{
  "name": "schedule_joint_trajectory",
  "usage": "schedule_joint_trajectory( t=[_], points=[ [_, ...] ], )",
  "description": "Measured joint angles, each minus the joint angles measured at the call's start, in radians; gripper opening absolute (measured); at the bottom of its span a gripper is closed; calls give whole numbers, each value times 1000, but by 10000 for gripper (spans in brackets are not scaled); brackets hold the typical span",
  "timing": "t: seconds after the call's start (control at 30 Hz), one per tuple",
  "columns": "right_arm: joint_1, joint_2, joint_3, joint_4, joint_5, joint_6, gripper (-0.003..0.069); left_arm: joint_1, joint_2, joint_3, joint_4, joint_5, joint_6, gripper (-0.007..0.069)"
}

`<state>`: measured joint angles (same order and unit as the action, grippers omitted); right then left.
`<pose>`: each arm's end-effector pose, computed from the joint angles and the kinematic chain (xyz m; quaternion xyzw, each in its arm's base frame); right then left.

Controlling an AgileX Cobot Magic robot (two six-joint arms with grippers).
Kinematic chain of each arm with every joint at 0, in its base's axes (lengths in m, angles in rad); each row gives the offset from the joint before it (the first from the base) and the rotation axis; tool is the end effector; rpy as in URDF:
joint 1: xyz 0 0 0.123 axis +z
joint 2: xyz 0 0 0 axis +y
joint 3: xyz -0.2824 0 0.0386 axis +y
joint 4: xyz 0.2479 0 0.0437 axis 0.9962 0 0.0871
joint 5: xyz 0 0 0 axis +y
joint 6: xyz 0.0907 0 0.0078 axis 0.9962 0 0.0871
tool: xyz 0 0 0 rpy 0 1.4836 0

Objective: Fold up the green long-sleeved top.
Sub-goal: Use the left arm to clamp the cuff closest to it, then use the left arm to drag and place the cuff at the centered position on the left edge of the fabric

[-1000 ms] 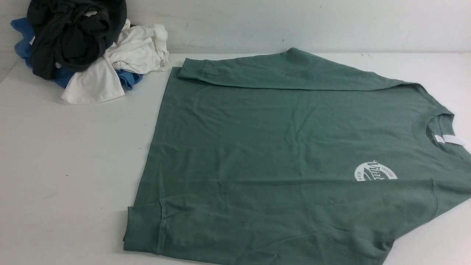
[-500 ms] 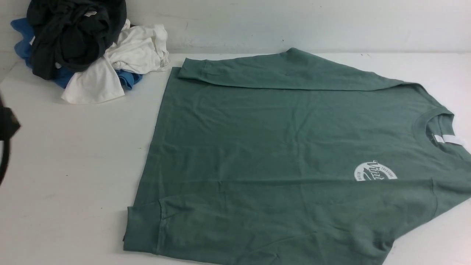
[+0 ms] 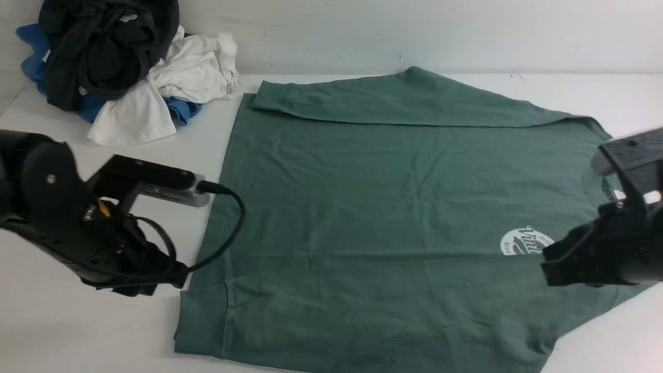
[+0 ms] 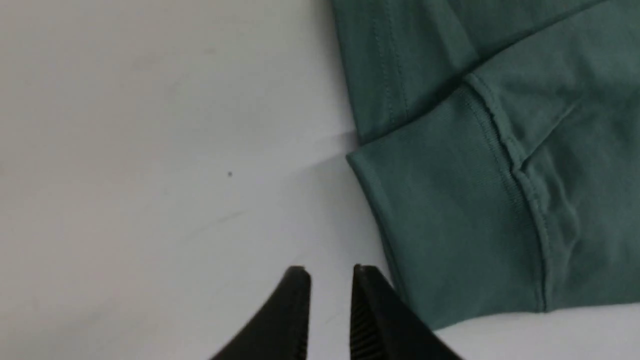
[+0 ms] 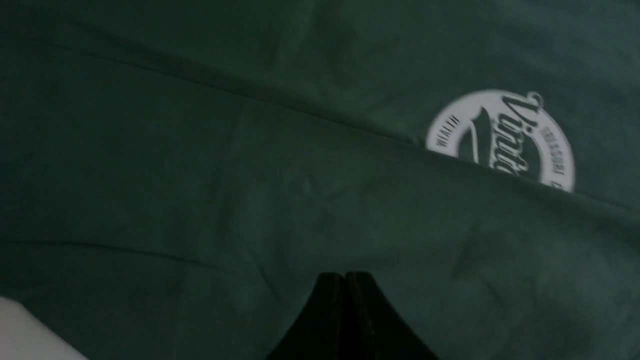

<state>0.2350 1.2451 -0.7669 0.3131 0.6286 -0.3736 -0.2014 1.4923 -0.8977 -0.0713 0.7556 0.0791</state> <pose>0.2247 0.0708 0.2524 -0.1928 0.9357 0.1036 0.2766 0.2673 -0.0591 0.2182 0.1164 0.9809 -0.0374 0.1512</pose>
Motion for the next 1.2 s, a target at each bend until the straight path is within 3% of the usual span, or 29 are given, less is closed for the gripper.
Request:
schedule_joint_trajectory(
  t=[0.13, 0.27, 0.33, 0.5, 0.6, 0.7, 1.1, 1.2],
  points=[
    [2, 65, -3, 167, -35, -115, -11, -22, 110, -57, -12, -4, 0, 295],
    [2, 81, -4, 265, -29, -195, -10, -23, 169, -71, -15, -15, 0, 347],
    [2, 81, -4, 303, -24, -241, -10, -23, 209, -74, -16, -33, 2, 328],
    [2, 81, -4, 361, -23, -294, -10, -23, 260, -75, -28, -79, 2, 197],
    [2, 81, -5, 375, -23, -306, -10, -24, 274, -77, -67, -82, 3, 76],
    [2, 81, -5, 375, -19, -309, -10, -24, 274, -79, -90, -81, 18, 20],
    [2, 81, -5, 375, -16, -311, -10, -24, 156, -201, -163, 63, 98, -5],
    [2, 81, -5, 375, -17, -317, -10, -24, 123, -312, -164, 82, 140, -5]
  ],
)
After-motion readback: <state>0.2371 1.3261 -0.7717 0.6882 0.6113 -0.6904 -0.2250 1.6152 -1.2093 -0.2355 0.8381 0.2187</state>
